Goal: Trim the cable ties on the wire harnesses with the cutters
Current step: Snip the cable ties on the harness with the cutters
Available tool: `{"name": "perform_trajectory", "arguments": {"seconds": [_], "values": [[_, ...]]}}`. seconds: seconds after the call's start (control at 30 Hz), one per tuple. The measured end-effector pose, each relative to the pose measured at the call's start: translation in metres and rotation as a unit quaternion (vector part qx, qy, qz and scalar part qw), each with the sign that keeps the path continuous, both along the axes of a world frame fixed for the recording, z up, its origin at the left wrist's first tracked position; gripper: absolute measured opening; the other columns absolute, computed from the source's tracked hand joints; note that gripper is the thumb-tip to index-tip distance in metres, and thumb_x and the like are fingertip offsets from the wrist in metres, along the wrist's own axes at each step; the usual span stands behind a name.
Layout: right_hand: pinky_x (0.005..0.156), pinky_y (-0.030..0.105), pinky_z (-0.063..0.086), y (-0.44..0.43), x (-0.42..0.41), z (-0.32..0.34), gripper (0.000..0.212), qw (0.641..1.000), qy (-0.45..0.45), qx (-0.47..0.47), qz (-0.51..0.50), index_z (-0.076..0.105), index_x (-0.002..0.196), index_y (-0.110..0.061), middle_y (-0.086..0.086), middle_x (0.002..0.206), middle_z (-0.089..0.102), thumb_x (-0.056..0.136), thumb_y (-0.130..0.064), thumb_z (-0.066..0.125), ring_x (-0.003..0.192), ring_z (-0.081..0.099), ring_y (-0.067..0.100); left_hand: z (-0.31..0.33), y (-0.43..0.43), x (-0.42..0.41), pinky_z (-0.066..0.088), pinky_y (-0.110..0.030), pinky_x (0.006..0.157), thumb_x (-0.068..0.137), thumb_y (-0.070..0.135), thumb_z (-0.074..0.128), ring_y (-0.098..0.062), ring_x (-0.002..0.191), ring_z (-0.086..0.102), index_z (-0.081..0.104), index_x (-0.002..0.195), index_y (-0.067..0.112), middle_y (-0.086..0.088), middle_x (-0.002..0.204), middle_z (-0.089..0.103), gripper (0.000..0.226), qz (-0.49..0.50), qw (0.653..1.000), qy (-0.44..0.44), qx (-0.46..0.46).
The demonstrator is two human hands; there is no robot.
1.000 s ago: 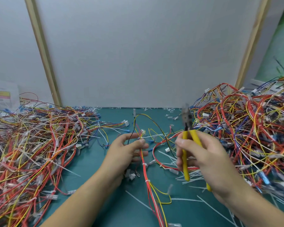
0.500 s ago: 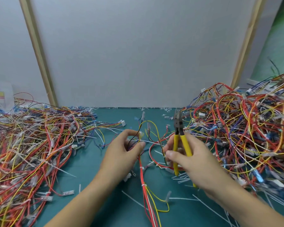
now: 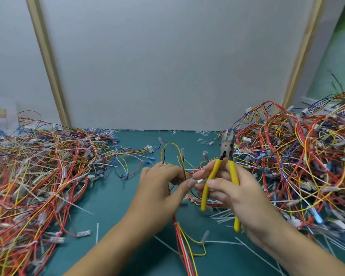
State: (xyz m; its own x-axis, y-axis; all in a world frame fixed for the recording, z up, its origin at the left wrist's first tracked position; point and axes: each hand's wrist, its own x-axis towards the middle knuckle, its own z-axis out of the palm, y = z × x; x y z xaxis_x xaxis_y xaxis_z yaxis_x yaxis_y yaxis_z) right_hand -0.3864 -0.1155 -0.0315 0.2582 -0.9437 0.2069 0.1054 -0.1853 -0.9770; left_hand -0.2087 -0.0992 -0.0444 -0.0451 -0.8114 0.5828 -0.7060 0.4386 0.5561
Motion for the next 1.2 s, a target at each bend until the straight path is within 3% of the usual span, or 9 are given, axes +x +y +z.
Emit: {"name": "perform_trajectory", "arguments": {"seconds": [0.17,0.4,0.53,0.63,0.77,0.9,1.07,1.2], "values": [[0.088,0.042,0.058,0.0011,-0.0004,0.0018,0.020,0.991,0.085,-0.084,-0.057,0.063,0.099,-0.021,-0.011,0.108,0.074,0.091,-0.003,0.064,0.094,0.071,0.023,-0.0001,0.0007,0.0017,0.033,-0.030,0.092,0.092,0.039,0.054,-0.012,0.087,0.052,0.060,0.078,0.019,0.006,0.078,0.060,0.025,-0.042,0.999,0.011,0.022],[0.075,0.032,0.057,0.0043,-0.0002,0.0007,0.025,0.972,0.178,-0.148,-0.047,0.058,0.091,-0.035,-0.006,0.088,0.068,0.092,-0.010,0.065,0.079,0.064,0.011,0.0035,0.0052,-0.0001,0.029,-0.018,0.083,0.087,0.037,0.057,-0.002,0.086,0.048,0.056,0.073,0.020,0.011,0.087,0.056,0.021,-0.050,0.998,0.029,0.030],[0.071,0.019,0.052,0.0037,-0.0007,-0.0004,0.023,0.973,0.170,-0.144,-0.052,0.059,0.090,-0.033,-0.010,0.087,0.069,0.092,-0.011,0.066,0.076,0.063,0.008,0.0018,0.0062,-0.0004,0.029,-0.016,0.085,0.086,0.048,0.046,0.004,0.091,0.044,0.055,0.078,0.018,0.009,0.092,0.056,0.033,-0.068,0.996,0.021,0.046],[0.069,0.016,0.051,0.0032,-0.0007,-0.0014,0.016,0.973,0.170,-0.143,-0.065,0.060,0.092,-0.028,-0.013,0.084,0.068,0.092,-0.013,0.067,0.074,0.062,0.007,-0.0007,0.0061,0.0011,0.031,-0.016,0.086,0.083,0.056,0.038,0.003,0.095,0.042,0.053,0.081,0.021,0.010,0.091,0.057,0.038,-0.075,0.995,0.025,0.065],[0.071,0.018,0.052,0.0013,-0.0016,-0.0015,0.013,0.973,0.165,-0.138,-0.083,0.060,0.093,-0.026,-0.010,0.086,0.067,0.092,-0.015,0.067,0.076,0.063,0.009,-0.0018,0.0049,0.0028,0.034,-0.016,0.086,0.091,0.050,0.051,-0.005,0.100,0.047,0.058,0.083,0.027,0.015,0.088,0.063,0.026,-0.062,0.995,0.048,0.055],[0.071,0.016,0.051,0.0007,-0.0019,-0.0010,0.012,0.975,0.161,-0.127,-0.085,0.060,0.093,-0.025,-0.013,0.084,0.067,0.092,-0.014,0.066,0.075,0.063,0.005,0.0029,0.0030,0.0035,0.047,-0.033,0.081,0.088,0.042,0.065,-0.017,0.088,0.061,0.069,0.081,0.023,0.009,0.080,0.069,0.021,-0.086,0.988,0.110,0.058],[0.073,0.023,0.055,-0.0011,-0.0036,0.0000,0.011,0.976,0.156,-0.109,-0.106,0.061,0.095,-0.024,-0.015,0.086,0.067,0.092,-0.015,0.067,0.077,0.065,0.005,0.0044,0.0009,0.0043,0.047,-0.019,0.072,0.082,0.036,0.073,-0.010,0.077,0.065,0.074,0.080,0.022,0.006,0.076,0.073,0.014,-0.093,0.979,0.166,0.065],[0.068,0.017,0.054,-0.0018,-0.0034,-0.0017,0.011,0.975,0.156,-0.111,-0.113,0.061,0.094,-0.025,-0.017,0.086,0.067,0.092,-0.016,0.067,0.078,0.066,0.004,0.0017,-0.0016,0.0061,0.049,-0.021,0.073,0.083,0.030,0.076,-0.012,0.077,0.066,0.075,0.082,0.024,0.003,0.077,0.073,0.006,-0.093,0.974,0.192,0.071]]}}
